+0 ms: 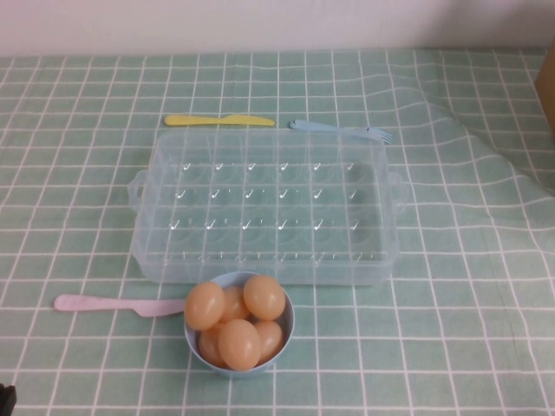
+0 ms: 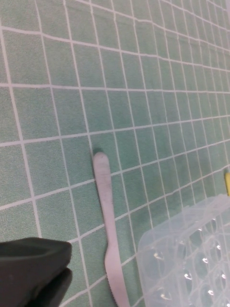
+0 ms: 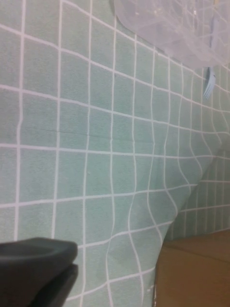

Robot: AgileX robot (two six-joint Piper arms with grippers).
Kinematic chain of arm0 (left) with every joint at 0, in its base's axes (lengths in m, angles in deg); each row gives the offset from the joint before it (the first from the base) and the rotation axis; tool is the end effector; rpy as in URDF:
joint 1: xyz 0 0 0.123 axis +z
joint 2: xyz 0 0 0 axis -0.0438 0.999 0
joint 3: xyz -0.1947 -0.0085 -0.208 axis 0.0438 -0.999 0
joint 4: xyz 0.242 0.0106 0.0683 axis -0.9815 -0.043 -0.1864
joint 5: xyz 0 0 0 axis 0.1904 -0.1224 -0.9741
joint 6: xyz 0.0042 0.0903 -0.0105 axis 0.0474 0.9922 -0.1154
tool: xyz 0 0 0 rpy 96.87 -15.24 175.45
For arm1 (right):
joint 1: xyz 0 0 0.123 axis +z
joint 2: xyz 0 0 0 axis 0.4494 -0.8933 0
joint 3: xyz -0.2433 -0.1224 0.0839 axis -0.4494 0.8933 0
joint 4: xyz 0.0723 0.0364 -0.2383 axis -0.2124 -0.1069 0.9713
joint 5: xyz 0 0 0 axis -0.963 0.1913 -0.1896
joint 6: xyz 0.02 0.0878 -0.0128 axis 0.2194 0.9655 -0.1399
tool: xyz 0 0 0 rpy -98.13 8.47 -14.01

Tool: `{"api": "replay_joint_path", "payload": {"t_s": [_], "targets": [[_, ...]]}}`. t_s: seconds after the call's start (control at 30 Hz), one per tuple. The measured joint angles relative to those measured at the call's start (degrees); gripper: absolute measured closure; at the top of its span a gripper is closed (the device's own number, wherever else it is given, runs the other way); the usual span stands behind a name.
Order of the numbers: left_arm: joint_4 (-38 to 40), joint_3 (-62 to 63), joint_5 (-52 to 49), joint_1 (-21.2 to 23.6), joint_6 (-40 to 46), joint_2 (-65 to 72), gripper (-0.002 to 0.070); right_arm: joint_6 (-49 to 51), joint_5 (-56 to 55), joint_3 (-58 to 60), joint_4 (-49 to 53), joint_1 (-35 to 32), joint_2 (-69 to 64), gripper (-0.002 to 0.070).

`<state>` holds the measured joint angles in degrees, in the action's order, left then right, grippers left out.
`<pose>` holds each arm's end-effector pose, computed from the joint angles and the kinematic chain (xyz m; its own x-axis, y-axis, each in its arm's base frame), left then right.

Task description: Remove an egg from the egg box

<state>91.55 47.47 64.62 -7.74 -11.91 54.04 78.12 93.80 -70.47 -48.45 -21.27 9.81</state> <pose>0.0518 -0.0100 0.1719 -0.2747 0.1352 -0.9520 0.1771 0.9802 0.0881 0.0531 0.0026 0.1732 -0.2834 0.0357 -0.9584 -0.0514 0.9973 0.0523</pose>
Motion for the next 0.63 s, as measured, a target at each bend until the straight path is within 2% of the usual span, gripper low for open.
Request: {"api": "replay_joint_path", "payload": {"t_s": [0.63], "targets": [[0.0,0.0,0.0,0.0,0.0,0.0,0.0679,0.0,0.5,0.0,0.0,0.0,0.0,0.0694]]}}
